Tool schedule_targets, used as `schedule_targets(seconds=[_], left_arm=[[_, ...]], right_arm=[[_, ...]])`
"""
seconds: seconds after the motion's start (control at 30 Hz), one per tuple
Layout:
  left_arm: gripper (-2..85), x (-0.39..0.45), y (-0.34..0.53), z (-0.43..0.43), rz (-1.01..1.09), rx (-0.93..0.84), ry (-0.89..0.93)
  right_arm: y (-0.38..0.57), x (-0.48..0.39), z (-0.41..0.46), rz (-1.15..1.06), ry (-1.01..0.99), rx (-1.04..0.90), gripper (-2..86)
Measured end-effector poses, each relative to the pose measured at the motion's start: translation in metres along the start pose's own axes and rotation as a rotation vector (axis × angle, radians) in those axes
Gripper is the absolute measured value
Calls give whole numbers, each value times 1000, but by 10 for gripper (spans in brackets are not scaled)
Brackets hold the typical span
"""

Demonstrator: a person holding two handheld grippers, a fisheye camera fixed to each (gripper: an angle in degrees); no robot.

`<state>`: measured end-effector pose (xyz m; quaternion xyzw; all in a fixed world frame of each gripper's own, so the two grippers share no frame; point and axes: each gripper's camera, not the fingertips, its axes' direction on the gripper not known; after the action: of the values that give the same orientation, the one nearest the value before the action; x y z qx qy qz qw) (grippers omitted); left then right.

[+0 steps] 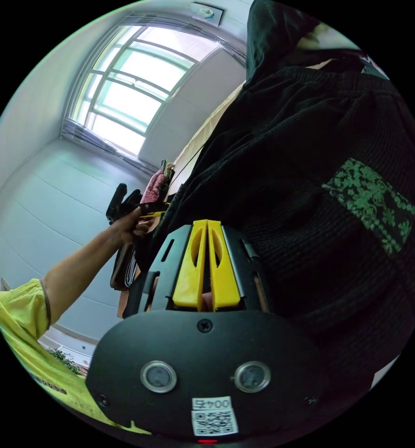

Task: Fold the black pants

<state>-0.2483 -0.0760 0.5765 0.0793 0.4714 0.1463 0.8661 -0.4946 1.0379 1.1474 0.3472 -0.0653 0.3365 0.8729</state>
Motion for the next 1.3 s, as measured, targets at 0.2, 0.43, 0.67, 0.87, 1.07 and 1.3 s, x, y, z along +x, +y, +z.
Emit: schedule_targets(seconds=[0.2, 0.43, 0.67, 0.87, 1.07, 1.3], left_arm=[[39, -85, 41, -103, -238, 431, 234], [57, -257, 121, -164, -683, 640, 313], [104, -349, 211, -111, -965, 669, 489], [84, -260, 145, -118, -191, 539, 172], [95, -136, 65, -79, 356, 269, -210], [136, -97, 19, -53, 624, 7, -243]], right_arm=[[-1, 13, -4, -3, -4, -2, -7], [-7, 31, -8, 8, -2, -3, -7], [-16, 44, -9, 11, 19, -13, -7], [-27, 53, -6, 9, 24, -28, -7], [-39, 60, -1, 9, 31, -37, -7], [-54, 63, 8, 0, 22, -43, -7]])
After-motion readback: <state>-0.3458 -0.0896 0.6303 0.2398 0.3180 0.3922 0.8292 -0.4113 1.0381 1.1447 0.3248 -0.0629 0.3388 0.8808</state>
